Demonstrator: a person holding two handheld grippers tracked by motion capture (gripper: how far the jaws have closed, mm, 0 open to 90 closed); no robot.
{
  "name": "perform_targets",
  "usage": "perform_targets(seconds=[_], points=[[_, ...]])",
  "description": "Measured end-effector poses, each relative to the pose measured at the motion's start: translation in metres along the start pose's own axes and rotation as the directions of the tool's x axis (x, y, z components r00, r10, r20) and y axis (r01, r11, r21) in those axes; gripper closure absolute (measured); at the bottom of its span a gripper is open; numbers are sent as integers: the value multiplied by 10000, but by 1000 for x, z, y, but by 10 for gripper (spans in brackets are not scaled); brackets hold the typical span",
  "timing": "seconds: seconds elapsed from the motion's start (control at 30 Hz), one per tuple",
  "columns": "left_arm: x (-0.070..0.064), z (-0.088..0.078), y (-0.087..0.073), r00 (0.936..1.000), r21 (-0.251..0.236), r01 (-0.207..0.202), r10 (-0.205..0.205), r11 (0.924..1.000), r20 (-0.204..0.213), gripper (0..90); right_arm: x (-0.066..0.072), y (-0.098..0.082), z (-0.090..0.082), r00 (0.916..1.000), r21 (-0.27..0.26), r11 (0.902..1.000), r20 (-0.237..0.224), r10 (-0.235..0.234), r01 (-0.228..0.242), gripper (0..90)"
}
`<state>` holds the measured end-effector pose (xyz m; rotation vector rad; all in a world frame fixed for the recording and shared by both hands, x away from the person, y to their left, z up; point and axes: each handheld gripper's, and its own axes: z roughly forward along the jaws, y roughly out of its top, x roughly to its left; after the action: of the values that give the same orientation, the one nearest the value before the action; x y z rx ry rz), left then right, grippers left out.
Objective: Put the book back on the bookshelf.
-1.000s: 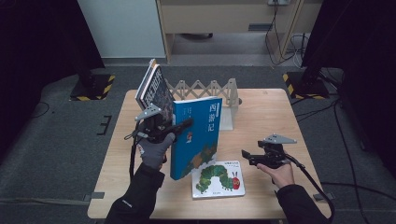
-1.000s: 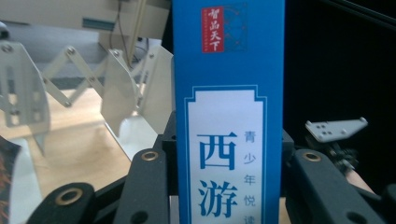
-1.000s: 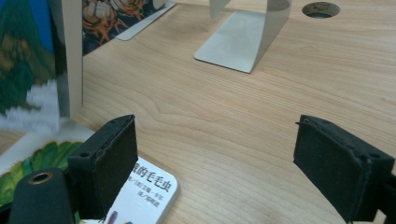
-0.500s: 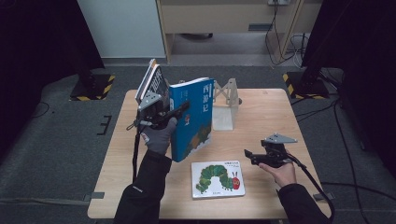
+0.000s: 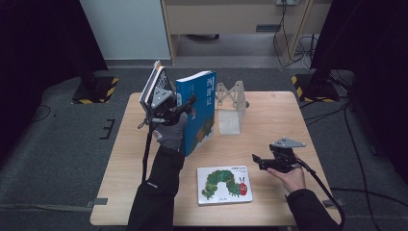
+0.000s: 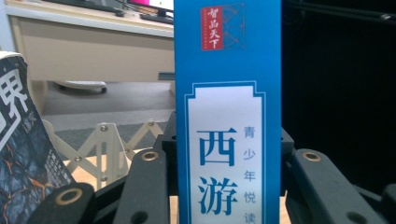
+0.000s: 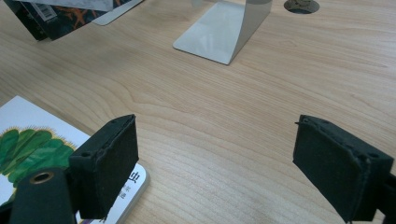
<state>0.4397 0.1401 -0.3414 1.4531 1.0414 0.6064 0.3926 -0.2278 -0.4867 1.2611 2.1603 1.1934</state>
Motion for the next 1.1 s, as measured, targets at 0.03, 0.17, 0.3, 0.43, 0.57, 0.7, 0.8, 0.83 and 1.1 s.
perform_targets(seconds=[0.03, 0.17, 0.3, 0.43, 0.57, 0.7, 0.8, 0.83, 1.1], points=[[-1, 4, 0, 10000, 77, -80, 80, 9999, -47, 617, 0, 0, 0, 10000, -15, 10000, 14, 9, -9, 144], [-2, 16, -3, 9997, 157, -166, 168, 9997, -160, 617, -2, -1, 2, 10000, 86, 10000, -2, -5, 5, 144], [-1, 28, -6, 9991, 53, -97, 99, 9999, -401, 617, -2, -1, 0, 10000, 14, 10000, 0, -16, 16, 145], [-2, 37, -9, 9970, -76, -343, 337, 9994, -693, 617, -3, -1, 0, 10000, 5, 10000, -9, 19, -19, 146], [1, 44, -10, 9964, -223, -220, 201, 9995, -818, 617, -3, -2, 1, 10000, 22, 10000, 27, 28, -28, 147], [2, 53, -14, 9966, -303, -130, 105, 9995, -821, 617, -4, -2, 0, 10000, -15, 10000, 28, -35, 35, 148], [1, 60, -19, 9965, -302, -90, 65, 9995, -835, 617, -5, -2, 0, 10000, -16, 10000, 15, -29, 29, 148], [1, 63, -20, 9961, -316, -120, 92, 9994, -872, 617, -5, -2, 0, 10000, -22, 10000, 35, -35, 35, 149], [-2, 73, -28, 9915, -580, -418, 342, 9974, -1256, 616, -7, -3, 0, 10000, -4, 10000, 50, 34, -34, 150]])
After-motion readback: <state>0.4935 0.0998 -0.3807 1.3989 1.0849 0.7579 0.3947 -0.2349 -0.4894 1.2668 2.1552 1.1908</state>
